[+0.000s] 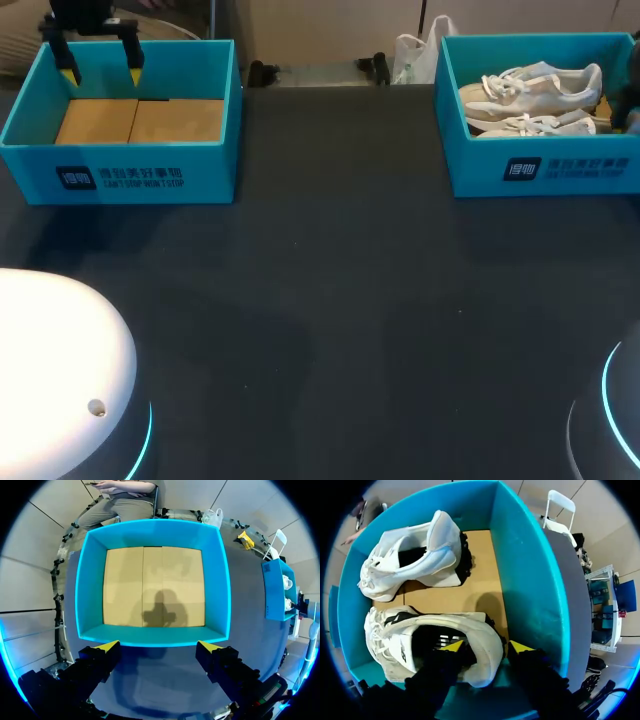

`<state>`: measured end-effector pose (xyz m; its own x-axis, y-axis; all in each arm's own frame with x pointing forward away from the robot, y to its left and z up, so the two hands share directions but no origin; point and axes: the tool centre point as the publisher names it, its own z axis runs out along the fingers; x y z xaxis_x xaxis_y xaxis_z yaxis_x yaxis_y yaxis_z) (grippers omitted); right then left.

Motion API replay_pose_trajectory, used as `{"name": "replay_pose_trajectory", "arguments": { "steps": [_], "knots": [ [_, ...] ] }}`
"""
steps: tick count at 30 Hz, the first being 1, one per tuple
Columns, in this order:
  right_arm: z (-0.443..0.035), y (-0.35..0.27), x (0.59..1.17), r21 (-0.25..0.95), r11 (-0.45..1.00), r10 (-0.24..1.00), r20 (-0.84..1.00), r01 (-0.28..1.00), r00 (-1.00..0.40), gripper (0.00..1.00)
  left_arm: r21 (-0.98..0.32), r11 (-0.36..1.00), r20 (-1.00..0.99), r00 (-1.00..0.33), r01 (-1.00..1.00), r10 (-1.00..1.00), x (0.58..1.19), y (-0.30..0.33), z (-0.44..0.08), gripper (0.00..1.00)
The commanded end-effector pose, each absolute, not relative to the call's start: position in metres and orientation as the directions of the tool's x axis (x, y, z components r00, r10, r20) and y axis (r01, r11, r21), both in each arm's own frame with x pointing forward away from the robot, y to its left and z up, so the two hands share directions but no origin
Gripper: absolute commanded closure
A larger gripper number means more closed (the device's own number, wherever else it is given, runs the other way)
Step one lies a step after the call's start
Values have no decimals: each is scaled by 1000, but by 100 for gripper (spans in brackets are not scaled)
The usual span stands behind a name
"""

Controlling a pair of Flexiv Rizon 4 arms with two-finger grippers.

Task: Take the shoe out of the shoebox, open the shoe tongue, remove and reinsert the insole, then place the shoe into the shoebox

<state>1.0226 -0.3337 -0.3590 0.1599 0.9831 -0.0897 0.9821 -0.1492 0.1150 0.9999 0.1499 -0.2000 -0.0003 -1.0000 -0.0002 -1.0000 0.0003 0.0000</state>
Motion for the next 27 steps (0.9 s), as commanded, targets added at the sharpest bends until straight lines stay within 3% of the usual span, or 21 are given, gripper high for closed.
{"name": "replay_pose_trajectory", "arguments": {
  "steps": [1,7,9,10,11,27],
  "knots": [
    [-371,-332,1027,110,-149,983,-95,983,160,45,0,0,0,0,-1000,-1000,1000,150,-200,0],
    [-379,-335,1028,103,-162,980,-104,981,172,55,0,0,0,0,-1000,-1000,1000,150,-200,0],
    [-381,-338,1028,99,-167,977,-114,981,178,73,0,0,0,0,-1000,-1000,1000,150,-200,0],
    [-382,-339,1028,96,-171,975,-125,981,182,95,0,0,0,0,-1000,-1000,1000,150,-200,0],
    [-382,-340,1028,96,-172,975,-128,980,184,100,0,0,0,0,-1000,-1000,1000,150,-200,0],
    [-355,-345,1019,69,-179,958,-215,981,190,100,0,0,0,0,-1000,-1000,1000,150,-200,0]
  ]
}}
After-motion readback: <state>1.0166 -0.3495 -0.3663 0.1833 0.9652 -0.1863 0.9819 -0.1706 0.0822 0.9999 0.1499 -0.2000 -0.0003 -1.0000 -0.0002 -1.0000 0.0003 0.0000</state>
